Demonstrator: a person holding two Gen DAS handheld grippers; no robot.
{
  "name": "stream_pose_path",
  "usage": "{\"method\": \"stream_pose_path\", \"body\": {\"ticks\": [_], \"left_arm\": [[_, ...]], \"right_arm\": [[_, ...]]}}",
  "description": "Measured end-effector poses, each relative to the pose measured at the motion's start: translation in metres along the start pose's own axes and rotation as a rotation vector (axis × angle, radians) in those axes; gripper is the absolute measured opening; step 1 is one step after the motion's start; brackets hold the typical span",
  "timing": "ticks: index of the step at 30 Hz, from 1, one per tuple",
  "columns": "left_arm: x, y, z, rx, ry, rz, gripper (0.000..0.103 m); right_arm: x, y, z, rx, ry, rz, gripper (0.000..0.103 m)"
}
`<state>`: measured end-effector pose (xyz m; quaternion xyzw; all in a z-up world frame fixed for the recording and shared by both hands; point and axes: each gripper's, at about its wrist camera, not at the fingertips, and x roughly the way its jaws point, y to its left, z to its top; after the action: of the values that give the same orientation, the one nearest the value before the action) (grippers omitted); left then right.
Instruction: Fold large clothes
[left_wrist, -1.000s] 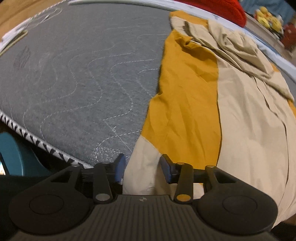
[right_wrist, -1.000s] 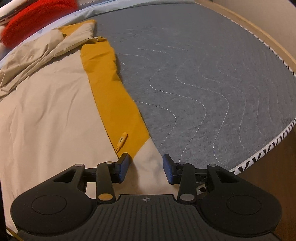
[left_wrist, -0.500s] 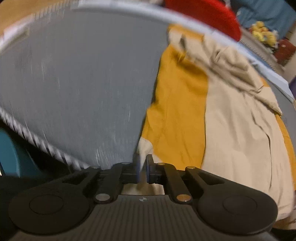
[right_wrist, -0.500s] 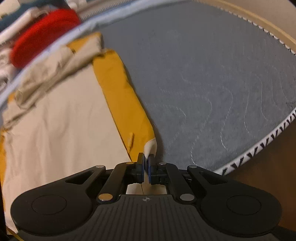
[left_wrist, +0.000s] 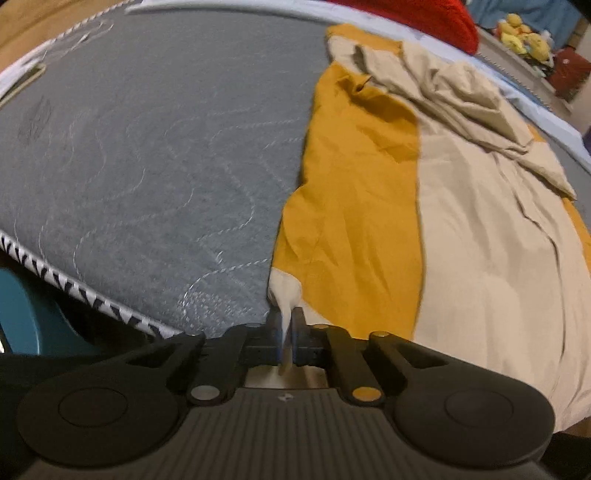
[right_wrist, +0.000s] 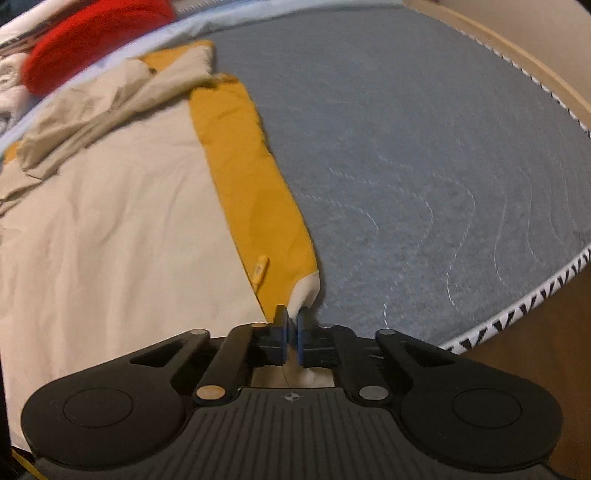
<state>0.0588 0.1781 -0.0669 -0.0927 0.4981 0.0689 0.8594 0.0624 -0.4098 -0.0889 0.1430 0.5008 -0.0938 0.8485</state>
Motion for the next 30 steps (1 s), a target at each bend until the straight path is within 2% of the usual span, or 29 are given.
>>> {"method": "stream_pose_path", "body": {"ticks": [4, 8, 13, 16, 19, 23, 25, 27, 30], "left_arm": [[-0.026, -0.006, 0.014, 0.025, -0.053, -0.042, 0.002], [-0.074, -0.006, 0.033, 0.064, -0.119, -0.145, 0.001], [-0.129, 0.01, 0.049, 0.06, -0.171, -0.269, 0.001], [-0.161, 0.026, 0.047, 0.049, -0.173, -0.338, 0.001], [-0.197, 0.044, 0.039, 0.053, -0.163, -0.407, 0.001], [-0.239, 0.067, 0.03, 0.034, -0.161, -0.439, 0.001], [-0.241, 0.075, 0.035, -0.02, -0.141, -0.449, 0.001], [-0.229, 0.078, 0.045, -0.053, -0.119, -0.448, 0.001], [-0.186, 0.076, 0.071, -0.081, -0.087, -0.435, 0.001]], "right_arm": [[-0.033, 0.002, 0.008, 0.001, -0.088, 0.08, 0.002], [-0.079, -0.003, 0.023, 0.022, -0.173, 0.201, 0.002], [-0.141, -0.018, 0.034, 0.077, -0.263, 0.337, 0.002], [-0.179, -0.029, 0.027, 0.078, -0.302, 0.397, 0.002], [-0.214, -0.048, 0.009, 0.113, -0.305, 0.44, 0.001], [-0.257, -0.074, -0.016, 0.165, -0.332, 0.475, 0.001], [-0.263, -0.085, -0.02, 0.214, -0.334, 0.483, 0.001], [-0.254, -0.089, -0.009, 0.254, -0.319, 0.499, 0.001], [-0.222, -0.074, 0.018, 0.236, -0.305, 0.466, 0.001]]}}
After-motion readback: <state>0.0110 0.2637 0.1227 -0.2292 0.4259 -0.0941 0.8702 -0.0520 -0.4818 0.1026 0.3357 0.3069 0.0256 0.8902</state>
